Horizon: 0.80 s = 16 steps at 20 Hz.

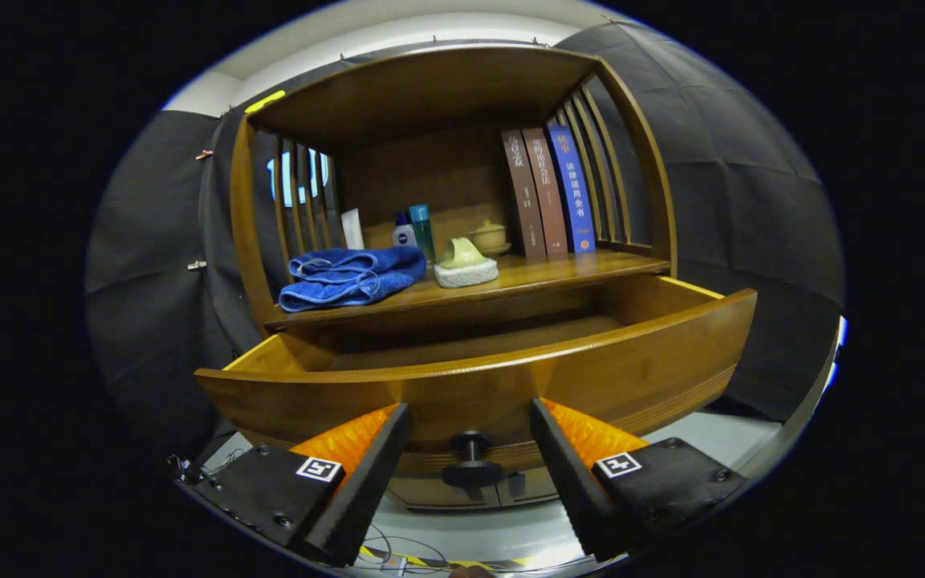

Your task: Pull open the drawer, take out the items inside it, and place them on the countertop above the cabinet.

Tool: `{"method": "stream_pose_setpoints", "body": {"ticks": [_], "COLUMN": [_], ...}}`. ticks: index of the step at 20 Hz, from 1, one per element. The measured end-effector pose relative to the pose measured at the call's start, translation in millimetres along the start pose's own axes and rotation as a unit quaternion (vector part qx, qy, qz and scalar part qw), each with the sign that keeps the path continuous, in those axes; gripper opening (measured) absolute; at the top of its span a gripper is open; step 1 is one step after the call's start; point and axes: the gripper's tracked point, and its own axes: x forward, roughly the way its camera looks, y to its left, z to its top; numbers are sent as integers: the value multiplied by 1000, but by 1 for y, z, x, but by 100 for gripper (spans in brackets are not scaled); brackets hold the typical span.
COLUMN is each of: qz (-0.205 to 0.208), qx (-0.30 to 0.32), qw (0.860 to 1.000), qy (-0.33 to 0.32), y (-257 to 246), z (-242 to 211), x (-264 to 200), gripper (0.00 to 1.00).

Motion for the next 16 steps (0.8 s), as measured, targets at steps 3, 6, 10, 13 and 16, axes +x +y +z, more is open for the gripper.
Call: {"method": "stream_pose_setpoints", "body": {"ticks": [3,6,10,13,16], "qz": [0,0,-1,-2,-3], "qx": [-4,-6,-8,-5,-7], "qw": [1000,1000,1000,1000,1000], "qy": [-1,1,3,6,11], "y": [1,-1,1,1,2], "z": [7,11,17,21,24], "x": [23,47,74,90,101], "gripper": [99,99,99,99,99]}}
